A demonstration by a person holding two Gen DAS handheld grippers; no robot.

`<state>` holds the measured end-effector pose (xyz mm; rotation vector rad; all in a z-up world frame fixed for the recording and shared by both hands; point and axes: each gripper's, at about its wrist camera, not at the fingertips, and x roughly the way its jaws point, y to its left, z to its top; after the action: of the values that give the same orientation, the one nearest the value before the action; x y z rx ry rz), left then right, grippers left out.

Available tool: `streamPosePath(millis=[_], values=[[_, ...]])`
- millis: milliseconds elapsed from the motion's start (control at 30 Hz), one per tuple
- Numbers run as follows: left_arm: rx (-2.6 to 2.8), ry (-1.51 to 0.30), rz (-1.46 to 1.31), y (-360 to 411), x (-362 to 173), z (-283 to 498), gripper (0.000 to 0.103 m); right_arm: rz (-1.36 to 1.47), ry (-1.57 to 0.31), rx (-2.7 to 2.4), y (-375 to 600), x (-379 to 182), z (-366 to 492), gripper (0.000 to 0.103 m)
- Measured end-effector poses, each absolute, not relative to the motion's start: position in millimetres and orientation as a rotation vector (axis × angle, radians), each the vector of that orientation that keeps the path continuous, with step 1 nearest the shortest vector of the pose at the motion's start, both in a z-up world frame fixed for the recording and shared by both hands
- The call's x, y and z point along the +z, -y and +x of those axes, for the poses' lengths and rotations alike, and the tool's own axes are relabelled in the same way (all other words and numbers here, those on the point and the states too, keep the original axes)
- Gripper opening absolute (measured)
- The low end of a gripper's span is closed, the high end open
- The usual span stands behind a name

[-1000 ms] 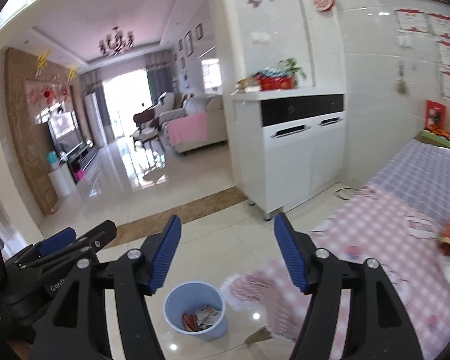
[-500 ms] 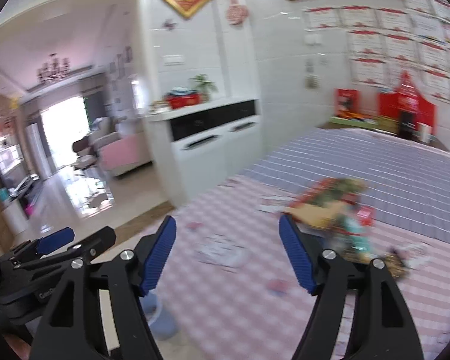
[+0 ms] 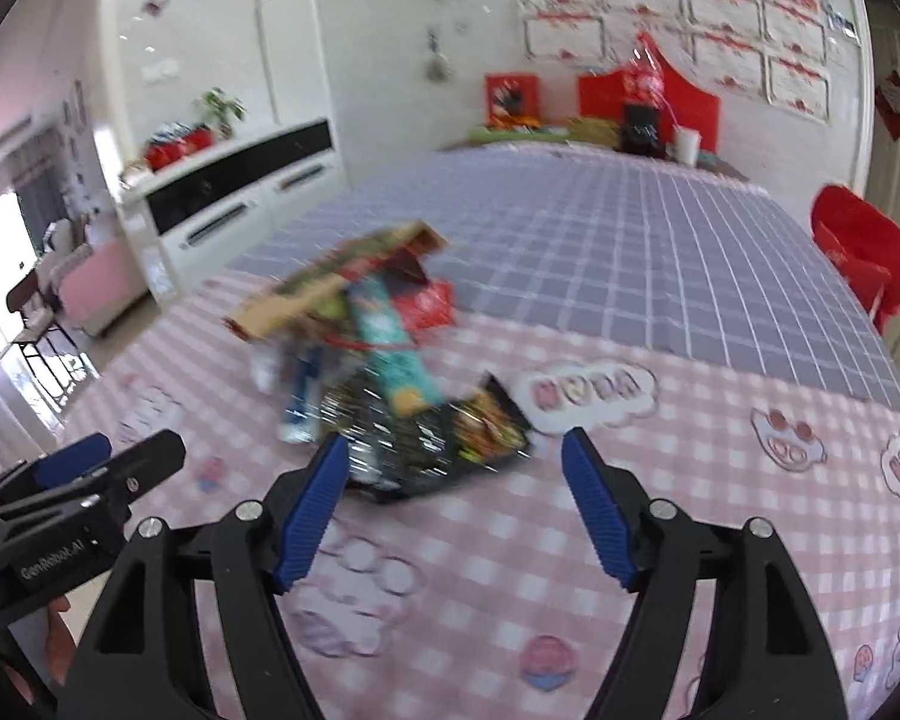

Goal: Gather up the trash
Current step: 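Move both tools back over the remaining trash on the table, then grasp a black snack wrapper with the left tool while the right tool grasps a black-gold wrapper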

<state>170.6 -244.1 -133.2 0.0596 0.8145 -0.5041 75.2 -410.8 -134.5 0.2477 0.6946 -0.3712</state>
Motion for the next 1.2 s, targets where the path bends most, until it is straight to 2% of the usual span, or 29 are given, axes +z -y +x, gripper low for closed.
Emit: streamPosePath(millis=[167, 400, 467, 500, 567, 600, 733, 900, 1200], values=[[-0.556, -0.839, 0.104, 281.9, -143.6, 173.4, 0.083, 0.282, -0.736, -0.4, 438.4, -149.0, 76.2, 0.073], [-0.578, -0.897, 0.104, 319.3, -159.5, 185.9, 0.073, 0.325, -0.761, -0.42, 468.7, -158.6, 74.5, 0.074], [-0.579, -0.904, 0.106, 324.4, -161.3, 190.1, 0.067, 0.334, -0.765, -0.414, 472.1, -159.6, 75.7, 0.074], [-0.579, -0.92, 0.106, 327.4, -164.1, 193.6, 0.058, 0.339, -0.768, -0.409, 473.7, -160.9, 76.9, 0.074], [-0.595, -0.934, 0.086, 329.2, -166.5, 197.3, 0.049, 0.342, -0.772, -0.404, 476.2, -161.7, 79.8, 0.074], [-0.594, -0.927, 0.089, 330.4, -166.5, 197.9, 0.039, 0.345, -0.774, -0.4, 477.1, -162.6, 82.0, 0.074], [-0.601, -0.902, 0.087, 324.6, -163.2, 197.5, 0.019, 0.356, -0.781, -0.373, 477.4, -163.1, 89.9, 0.074], [-0.612, -0.88, 0.05, 309.9, -157.3, 192.9, 0.015, 0.367, -0.807, -0.321, 473.2, -168.3, 105.6, 0.074], [-0.618, -0.835, 0.037, 293.3, -142.7, 181.3, 0.014, 0.3, -0.864, -0.293, 462.2, -173.0, 134.0, 0.073]])
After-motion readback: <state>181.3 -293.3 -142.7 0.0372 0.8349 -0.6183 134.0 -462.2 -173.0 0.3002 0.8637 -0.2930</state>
